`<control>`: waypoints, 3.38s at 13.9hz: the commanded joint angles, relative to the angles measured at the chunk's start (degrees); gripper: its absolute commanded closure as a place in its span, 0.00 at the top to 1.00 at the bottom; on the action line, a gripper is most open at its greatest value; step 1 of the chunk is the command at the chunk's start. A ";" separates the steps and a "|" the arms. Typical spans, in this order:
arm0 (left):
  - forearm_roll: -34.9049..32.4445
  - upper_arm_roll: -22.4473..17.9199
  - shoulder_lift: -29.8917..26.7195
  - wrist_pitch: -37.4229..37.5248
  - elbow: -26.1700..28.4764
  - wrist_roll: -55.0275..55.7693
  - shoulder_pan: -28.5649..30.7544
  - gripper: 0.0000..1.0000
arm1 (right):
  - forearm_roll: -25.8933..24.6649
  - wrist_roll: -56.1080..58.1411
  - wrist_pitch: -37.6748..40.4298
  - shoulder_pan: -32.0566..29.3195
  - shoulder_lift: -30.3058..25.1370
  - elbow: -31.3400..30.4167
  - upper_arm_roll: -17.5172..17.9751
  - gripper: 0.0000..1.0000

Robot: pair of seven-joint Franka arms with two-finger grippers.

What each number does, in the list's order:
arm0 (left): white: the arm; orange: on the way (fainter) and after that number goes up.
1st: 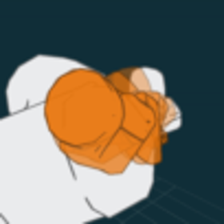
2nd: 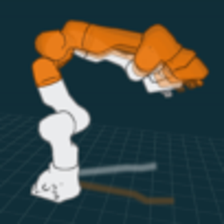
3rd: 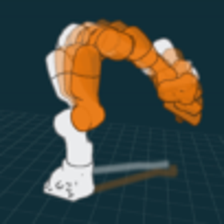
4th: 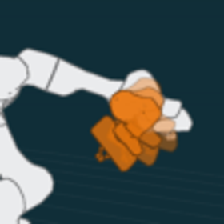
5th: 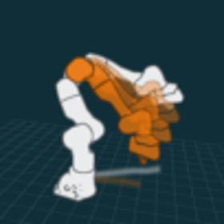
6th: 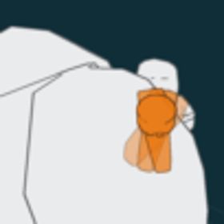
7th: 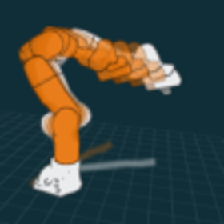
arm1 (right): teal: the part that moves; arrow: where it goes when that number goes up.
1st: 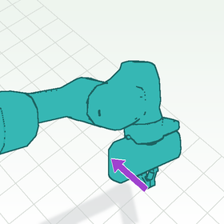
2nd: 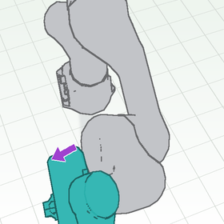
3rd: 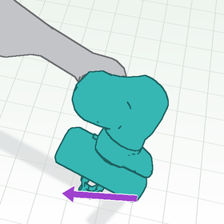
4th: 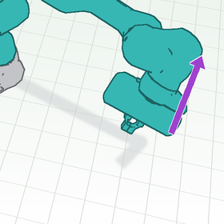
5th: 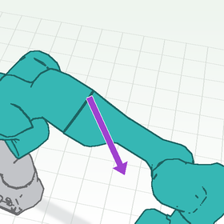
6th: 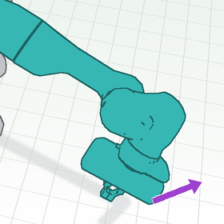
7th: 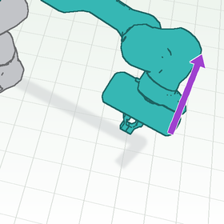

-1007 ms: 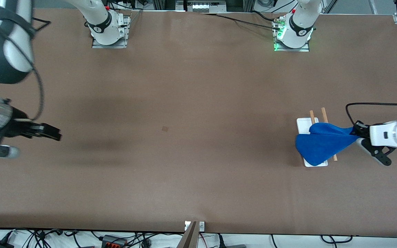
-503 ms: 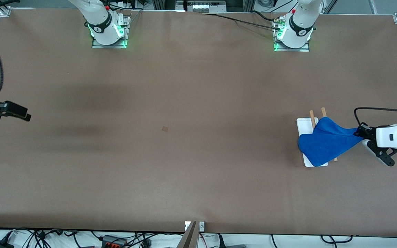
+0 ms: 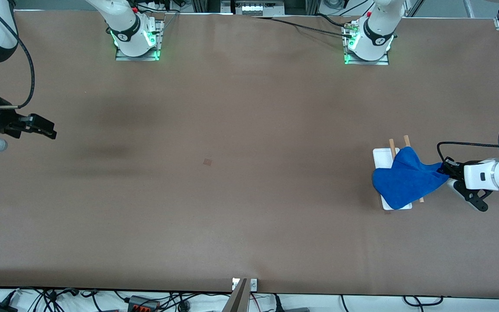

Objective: Pass towel and hang on rack

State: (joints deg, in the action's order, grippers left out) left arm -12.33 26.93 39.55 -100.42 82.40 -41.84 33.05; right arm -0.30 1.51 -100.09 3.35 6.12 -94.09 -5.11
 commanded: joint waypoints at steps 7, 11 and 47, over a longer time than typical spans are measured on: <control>1.08 0.31 1.05 -1.62 -1.19 -4.38 1.23 1.00 | -0.49 0.95 -1.16 -0.18 -5.24 -5.58 0.19 1.00; 3.10 0.58 0.00 5.12 -3.80 -6.24 2.72 1.00 | -0.49 0.95 2.09 -0.18 -5.24 -3.12 0.27 1.00; 2.13 -6.94 -16.76 28.65 -14.41 35.95 -15.71 1.00 | -1.11 1.13 2.80 -1.32 -6.65 -4.79 2.03 1.00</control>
State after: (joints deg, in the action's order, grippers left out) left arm -10.02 25.80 28.23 -68.79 63.23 -6.40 21.93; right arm -0.37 2.30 -97.10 2.39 0.80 -97.63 -3.75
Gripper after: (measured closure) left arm 0.000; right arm 0.000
